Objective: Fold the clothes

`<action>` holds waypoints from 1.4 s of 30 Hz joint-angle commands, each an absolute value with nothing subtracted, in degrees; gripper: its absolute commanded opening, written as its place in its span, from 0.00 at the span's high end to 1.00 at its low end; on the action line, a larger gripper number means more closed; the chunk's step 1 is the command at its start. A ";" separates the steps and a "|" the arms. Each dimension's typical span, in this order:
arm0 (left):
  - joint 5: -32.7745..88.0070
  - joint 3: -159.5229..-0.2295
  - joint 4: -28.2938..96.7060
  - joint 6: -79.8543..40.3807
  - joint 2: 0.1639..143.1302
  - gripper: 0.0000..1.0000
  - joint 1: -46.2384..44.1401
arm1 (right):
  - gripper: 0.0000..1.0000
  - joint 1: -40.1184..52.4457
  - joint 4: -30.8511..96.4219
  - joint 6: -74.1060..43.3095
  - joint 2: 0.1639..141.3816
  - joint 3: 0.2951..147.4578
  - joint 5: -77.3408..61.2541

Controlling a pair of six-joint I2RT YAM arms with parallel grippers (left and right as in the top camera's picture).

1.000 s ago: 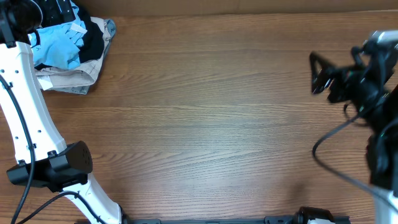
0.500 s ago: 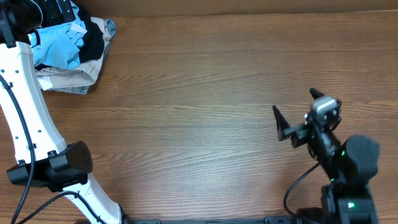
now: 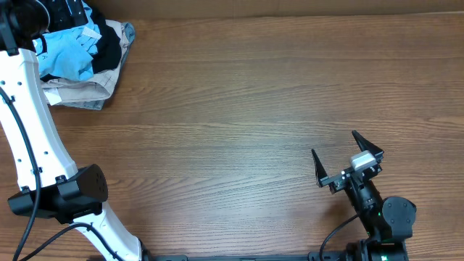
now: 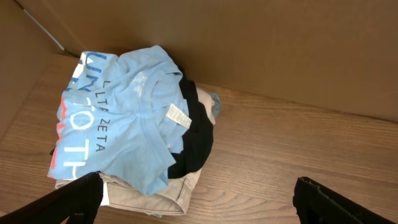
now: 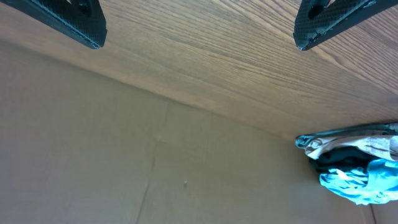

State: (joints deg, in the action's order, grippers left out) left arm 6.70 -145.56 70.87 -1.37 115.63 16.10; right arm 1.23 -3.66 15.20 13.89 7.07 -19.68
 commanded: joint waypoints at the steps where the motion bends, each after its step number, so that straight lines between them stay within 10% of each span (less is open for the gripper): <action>1: 7.07 -145.53 70.91 -1.91 116.20 0.00 15.99 | 0.00 1.54 -4.29 15.46 11.14 5.13 -19.53; 42: 7.07 -145.53 70.91 -1.91 116.20 0.00 15.99 | 0.00 1.43 3.38 15.00 0.14 0.45 -14.59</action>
